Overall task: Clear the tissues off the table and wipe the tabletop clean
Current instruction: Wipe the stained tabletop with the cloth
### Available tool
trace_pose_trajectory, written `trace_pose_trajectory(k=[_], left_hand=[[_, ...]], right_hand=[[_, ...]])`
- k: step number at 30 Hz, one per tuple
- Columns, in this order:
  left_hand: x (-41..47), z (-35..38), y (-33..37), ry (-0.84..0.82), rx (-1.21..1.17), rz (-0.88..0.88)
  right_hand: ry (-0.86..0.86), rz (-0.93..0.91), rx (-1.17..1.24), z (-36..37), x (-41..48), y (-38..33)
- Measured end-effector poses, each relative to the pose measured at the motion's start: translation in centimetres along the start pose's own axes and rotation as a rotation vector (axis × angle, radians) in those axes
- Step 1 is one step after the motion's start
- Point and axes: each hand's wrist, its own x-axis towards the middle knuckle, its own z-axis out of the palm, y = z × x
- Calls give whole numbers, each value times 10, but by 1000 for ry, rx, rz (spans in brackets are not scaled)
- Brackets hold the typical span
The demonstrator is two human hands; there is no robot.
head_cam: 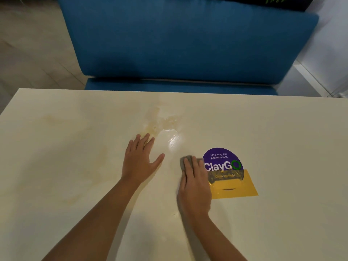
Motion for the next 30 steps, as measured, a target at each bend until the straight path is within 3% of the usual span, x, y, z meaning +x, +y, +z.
trace_pose_trajectory(k=[7, 9, 14, 19, 24, 28, 30], left_hand=[[-56, -6, 2, 1, 55, 108], [-69, -5, -1, 14, 68, 127], [-80, -4, -9, 3, 84, 136], [-79, -3, -8, 10, 71, 115], [-77, -3, -10, -6, 76, 118], [-77, -4, -9, -20, 74, 104], [-78, -5, -8, -13, 58, 88]], right_hand=[[-146, -528, 97, -14, -30, 19], [-150, -582, 36, -21, -30, 40], [10, -198, -30, -29, -27, 66], [-31, 58, -72, -13, -14, 34], [-128, -272, -28, -13, -25, 19], [-202, -579, 123, -34, -54, 50], [-224, -648, 116, -42, -54, 75]])
